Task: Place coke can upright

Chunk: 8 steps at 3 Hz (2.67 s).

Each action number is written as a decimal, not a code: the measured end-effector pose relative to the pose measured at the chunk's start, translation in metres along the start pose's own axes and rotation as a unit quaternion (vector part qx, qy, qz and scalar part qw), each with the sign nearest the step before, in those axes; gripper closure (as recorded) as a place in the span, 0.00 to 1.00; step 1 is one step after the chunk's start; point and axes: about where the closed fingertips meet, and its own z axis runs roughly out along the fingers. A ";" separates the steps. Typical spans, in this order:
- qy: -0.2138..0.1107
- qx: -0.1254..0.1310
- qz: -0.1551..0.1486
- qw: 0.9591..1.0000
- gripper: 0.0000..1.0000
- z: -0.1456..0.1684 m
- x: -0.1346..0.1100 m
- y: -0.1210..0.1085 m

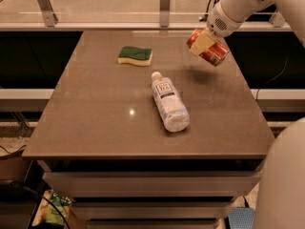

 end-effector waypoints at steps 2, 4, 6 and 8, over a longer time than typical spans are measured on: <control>-0.099 0.001 -0.024 0.995 1.00 -0.015 -0.022 0.001; -0.179 -0.025 -0.018 0.983 1.00 -0.008 -0.045 -0.006; -0.238 -0.056 0.031 0.969 1.00 -0.002 -0.047 -0.015; -0.292 -0.065 0.067 0.952 1.00 0.000 -0.033 -0.020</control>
Offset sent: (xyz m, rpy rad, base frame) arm 0.0043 0.0175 0.0434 0.2193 -0.2166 0.1154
